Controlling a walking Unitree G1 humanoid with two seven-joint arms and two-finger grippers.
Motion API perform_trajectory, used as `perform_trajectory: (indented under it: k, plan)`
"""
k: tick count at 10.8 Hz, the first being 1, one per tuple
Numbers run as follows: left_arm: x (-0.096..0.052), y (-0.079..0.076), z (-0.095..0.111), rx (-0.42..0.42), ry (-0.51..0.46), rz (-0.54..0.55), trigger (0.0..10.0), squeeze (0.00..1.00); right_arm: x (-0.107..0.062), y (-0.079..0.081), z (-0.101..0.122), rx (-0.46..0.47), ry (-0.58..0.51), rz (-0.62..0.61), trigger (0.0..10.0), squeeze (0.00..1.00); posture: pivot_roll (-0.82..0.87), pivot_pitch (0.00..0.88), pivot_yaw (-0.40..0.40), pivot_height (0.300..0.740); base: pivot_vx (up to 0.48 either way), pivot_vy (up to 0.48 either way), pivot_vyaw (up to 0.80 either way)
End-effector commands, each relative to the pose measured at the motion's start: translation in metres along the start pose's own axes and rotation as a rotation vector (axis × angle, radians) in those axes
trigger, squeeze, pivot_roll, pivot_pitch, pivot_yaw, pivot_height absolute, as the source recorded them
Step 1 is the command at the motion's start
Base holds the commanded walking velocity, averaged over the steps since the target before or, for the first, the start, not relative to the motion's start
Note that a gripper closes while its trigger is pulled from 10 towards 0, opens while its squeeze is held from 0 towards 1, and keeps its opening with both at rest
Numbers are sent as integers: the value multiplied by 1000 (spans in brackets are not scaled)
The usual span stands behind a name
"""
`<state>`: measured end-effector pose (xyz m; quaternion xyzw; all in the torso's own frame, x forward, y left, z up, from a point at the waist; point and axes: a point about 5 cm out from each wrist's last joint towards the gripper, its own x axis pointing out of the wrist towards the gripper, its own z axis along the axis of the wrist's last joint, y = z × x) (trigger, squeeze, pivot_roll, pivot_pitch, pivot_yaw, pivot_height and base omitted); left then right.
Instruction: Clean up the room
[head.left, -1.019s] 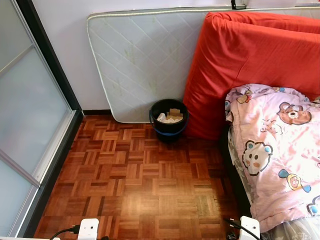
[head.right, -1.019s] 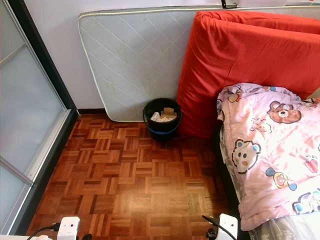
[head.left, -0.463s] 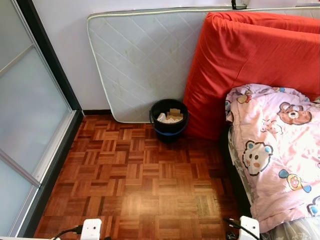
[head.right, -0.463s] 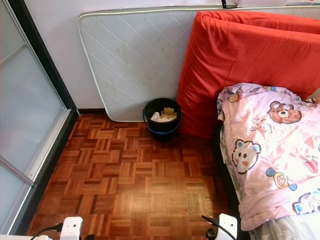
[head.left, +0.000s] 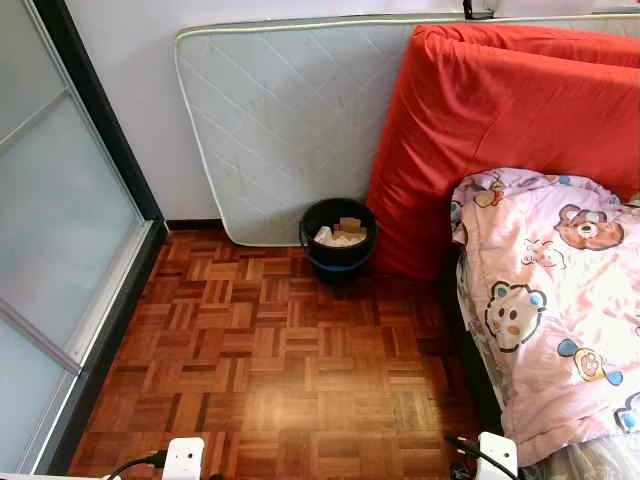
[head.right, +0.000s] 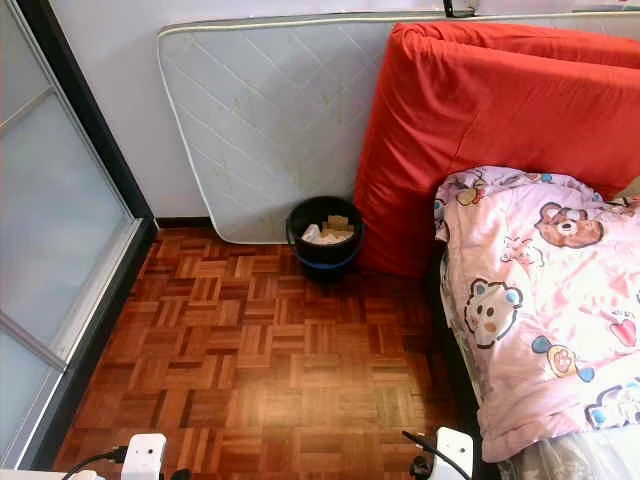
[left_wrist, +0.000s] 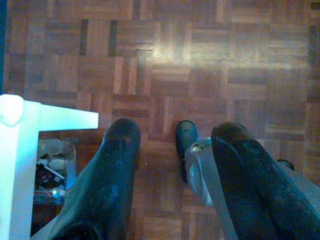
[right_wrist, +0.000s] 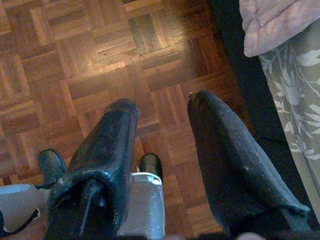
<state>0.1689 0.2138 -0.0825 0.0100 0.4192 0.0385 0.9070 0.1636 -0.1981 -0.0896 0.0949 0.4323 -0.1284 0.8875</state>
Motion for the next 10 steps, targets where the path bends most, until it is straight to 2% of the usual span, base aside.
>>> perform_trajectory:
  k: [1, 10]
  plan:
    - [-1, 3, -5, 22, 31, 3, 10000, 0, 0, 0, -1, 7, 4, -1, 10000, 0, -4, 11, 21, 740, 0, 0, 0]
    - [1, -2, -1, 34, 28, -3, 10000, 0, 0, 3, -3, 1, 10, 2, 10000, 0, -5, 38, 22, 740, 0, 0, 0]
